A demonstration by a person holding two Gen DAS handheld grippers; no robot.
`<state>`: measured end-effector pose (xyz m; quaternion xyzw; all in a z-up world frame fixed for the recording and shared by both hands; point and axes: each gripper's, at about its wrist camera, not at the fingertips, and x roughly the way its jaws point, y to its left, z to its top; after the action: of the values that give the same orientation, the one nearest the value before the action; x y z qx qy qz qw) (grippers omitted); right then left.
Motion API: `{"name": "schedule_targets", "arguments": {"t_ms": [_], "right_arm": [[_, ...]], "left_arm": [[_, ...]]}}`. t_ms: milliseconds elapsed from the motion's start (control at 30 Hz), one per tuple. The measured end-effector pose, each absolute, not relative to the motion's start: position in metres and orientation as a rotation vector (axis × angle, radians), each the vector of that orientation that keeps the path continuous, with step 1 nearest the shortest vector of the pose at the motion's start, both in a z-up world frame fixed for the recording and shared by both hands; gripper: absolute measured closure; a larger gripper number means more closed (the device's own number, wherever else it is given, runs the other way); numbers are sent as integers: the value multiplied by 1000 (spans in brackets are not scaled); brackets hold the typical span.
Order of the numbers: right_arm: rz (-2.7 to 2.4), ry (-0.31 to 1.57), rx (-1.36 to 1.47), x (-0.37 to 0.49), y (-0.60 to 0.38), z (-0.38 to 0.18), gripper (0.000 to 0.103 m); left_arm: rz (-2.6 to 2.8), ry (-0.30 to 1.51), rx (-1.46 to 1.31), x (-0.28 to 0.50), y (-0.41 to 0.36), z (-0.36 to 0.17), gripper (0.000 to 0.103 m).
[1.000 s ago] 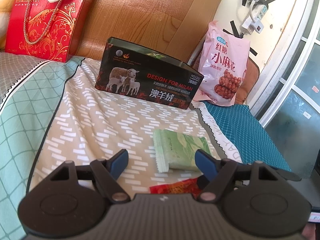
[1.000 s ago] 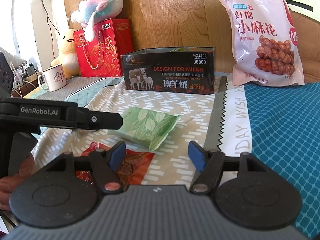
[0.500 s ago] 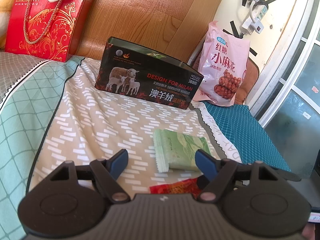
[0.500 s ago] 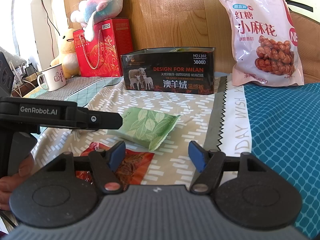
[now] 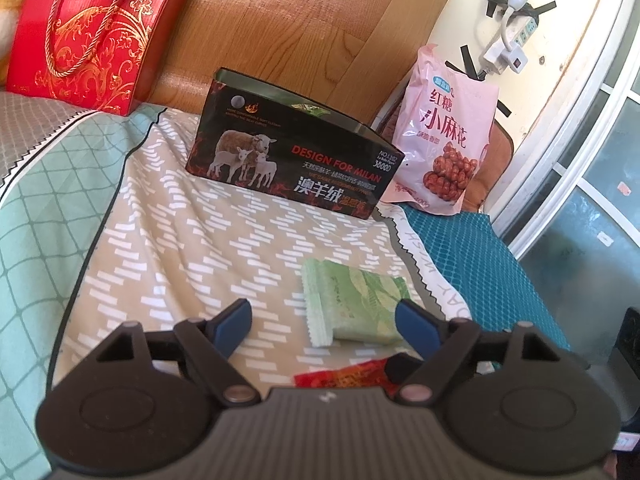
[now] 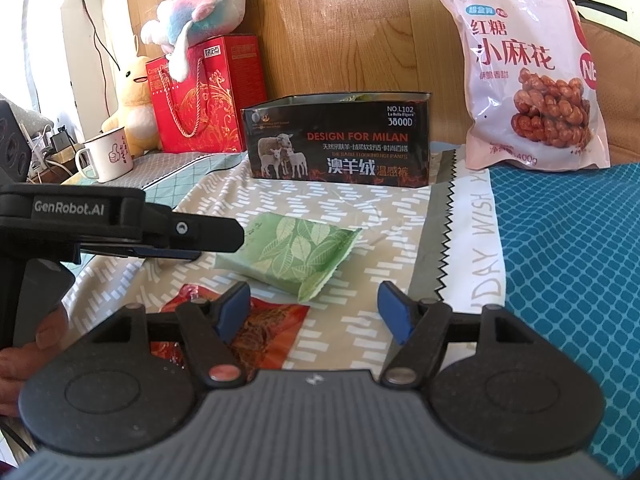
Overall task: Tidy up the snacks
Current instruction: 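Grasp the pale green pack and carry it over the black box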
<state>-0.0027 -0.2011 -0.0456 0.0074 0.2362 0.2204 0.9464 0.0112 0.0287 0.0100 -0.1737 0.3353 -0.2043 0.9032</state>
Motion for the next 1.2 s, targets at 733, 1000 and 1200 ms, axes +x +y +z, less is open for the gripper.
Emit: {"name": "schedule_targets", "arguments": {"t_ms": [733, 1000, 1200], "right_arm": [[496, 486, -36, 5, -192, -43, 30], [509, 500, -46, 19, -192, -39, 76], [482, 304, -18, 44, -203, 12, 77]], "left_arm": [[-523, 786, -497, 35, 52, 22, 23], [-576, 887, -360, 69, 13, 17, 63], [-611, 715, -359, 97, 11, 76, 63]]}}
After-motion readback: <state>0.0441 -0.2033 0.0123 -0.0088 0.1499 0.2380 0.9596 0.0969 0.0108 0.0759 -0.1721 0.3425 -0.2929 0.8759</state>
